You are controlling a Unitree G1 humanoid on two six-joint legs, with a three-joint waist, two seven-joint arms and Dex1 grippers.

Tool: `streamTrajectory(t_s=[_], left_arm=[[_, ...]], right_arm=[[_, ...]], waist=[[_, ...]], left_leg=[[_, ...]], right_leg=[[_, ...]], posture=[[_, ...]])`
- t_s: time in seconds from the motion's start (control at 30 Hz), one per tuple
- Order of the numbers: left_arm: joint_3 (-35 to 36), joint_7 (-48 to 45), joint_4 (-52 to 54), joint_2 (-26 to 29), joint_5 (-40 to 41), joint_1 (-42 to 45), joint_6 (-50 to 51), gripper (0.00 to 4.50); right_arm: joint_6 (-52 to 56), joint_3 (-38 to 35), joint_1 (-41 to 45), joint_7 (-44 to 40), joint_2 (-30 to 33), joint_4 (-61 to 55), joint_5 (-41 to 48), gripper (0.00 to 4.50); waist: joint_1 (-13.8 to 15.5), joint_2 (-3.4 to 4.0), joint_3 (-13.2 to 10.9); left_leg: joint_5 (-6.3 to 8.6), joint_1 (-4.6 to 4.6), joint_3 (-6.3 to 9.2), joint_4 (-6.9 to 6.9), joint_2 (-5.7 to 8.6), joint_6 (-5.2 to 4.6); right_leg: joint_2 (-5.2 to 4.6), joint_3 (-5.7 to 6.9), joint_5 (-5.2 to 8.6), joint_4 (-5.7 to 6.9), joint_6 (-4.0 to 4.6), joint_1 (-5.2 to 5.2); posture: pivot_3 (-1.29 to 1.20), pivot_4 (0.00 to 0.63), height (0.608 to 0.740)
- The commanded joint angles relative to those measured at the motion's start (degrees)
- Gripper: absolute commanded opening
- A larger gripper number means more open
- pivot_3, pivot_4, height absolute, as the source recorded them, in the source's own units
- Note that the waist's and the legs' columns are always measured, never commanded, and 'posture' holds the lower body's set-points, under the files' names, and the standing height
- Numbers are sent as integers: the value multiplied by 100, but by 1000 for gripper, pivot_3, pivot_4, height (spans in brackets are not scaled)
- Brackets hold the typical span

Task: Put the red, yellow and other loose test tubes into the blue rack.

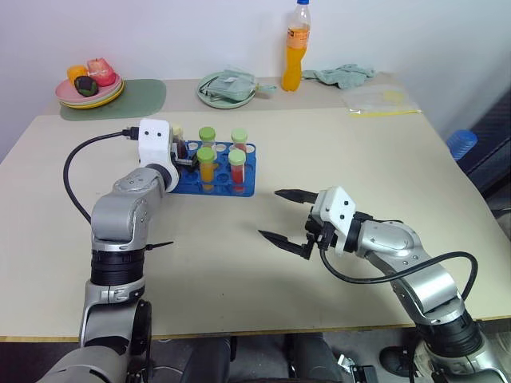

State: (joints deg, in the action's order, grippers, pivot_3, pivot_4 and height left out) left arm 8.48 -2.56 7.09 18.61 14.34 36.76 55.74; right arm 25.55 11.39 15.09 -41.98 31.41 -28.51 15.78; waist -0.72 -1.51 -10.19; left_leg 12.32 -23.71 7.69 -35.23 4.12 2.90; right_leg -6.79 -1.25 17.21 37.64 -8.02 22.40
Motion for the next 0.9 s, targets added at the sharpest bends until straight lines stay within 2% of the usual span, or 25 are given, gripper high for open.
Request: streamTrajectory(t_s=[0.03,0.07,0.5,0.57,0.67,0.9], left_arm=[[85,21,95,37,-61,123,33,2796],[64,29,111,53,-83,119,77,2241],[108,43,246,66,-168,-21,137,2241],[112,35,206,47,-177,5,136,1701],[78,-7,176,70,-174,69,184,465],[20,-231,209,212,-73,235,713,465]], right_arm=[[-80,-19,11,-2,7,-180,-22,4500],[-87,-17,15,-5,6,-171,-23,4500],[-129,14,13,-38,-50,-110,-24,4500],[-130,12,12,-41,-55,-104,-23,4500],[-132,9,10,-46,-61,-102,-28,4500],[-117,-2,-4,-42,-75,-113,-40,4500]], waist=[[-7,0,0],[-8,0,0],[-8,0,0],[-3,0,0],[-2,0,0],[-8,0,0]], left_leg=[[0,0,0,0,0,0],[0,0,0,0,0,0],[0,0,-1,1,0,0],[0,0,-1,1,0,0],[0,0,-1,0,0,0],[0,0,-2,0,0,0]], right_leg=[[0,0,0,0,0,0],[0,-1,0,0,0,1],[0,-1,0,0,0,2],[0,-1,0,0,0,2],[0,-1,0,0,0,1],[0,-1,0,0,0,2]], posture=[[0,150,740],[0,150,740],[0,150,740],[0,150,740],[0,150,740],[0,150,740]])
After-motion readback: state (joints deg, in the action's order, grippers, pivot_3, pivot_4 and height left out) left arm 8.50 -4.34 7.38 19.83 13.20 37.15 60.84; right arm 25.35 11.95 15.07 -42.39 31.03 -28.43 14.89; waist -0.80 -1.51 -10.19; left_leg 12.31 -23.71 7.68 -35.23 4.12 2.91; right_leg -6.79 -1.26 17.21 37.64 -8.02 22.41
